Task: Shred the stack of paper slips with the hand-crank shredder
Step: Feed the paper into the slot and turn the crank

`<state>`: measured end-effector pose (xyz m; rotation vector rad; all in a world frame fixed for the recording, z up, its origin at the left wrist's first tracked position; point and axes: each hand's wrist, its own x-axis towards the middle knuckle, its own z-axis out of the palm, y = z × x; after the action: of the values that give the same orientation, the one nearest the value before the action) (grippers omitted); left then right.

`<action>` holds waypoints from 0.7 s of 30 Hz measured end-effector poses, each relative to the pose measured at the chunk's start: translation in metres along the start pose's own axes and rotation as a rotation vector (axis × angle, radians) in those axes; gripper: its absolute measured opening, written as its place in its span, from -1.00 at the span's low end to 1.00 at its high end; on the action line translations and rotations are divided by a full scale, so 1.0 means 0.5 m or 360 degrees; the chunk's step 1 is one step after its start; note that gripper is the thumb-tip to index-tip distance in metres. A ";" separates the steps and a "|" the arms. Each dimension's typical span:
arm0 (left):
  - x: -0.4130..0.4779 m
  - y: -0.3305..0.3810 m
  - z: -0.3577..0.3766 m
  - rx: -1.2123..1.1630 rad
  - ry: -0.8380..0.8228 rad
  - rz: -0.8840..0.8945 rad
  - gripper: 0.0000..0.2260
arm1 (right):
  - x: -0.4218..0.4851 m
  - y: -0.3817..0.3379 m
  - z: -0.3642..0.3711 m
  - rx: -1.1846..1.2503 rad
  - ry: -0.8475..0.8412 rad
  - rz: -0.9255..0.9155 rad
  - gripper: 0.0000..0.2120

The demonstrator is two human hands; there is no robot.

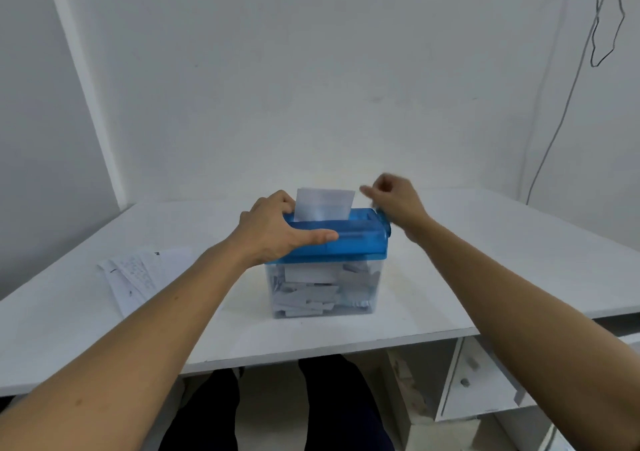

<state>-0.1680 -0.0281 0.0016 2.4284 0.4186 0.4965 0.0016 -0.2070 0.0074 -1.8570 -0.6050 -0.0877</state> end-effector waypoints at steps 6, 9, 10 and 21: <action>-0.015 0.020 -0.005 0.0120 0.0050 0.0074 -0.15 | -0.071 0.110 0.060 0.0114 -0.0003 0.0458 -0.76; -0.011 0.020 -0.007 0.0265 0.0039 0.0112 -0.12 | -0.115 0.114 0.054 0.0089 0.0044 0.0511 -0.70; -0.008 0.019 -0.007 0.0302 0.0025 0.0117 -0.11 | -0.129 0.109 0.047 0.0093 0.0014 0.0525 -0.66; -0.001 0.020 -0.011 0.0235 -0.0067 0.0129 -0.14 | -0.187 -0.044 -0.123 0.0327 -0.0600 0.0022 -0.59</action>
<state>-0.1689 -0.0331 0.0120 2.6017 0.3513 0.4629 -0.0751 -0.2910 0.0168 -1.6866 -0.8273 0.3296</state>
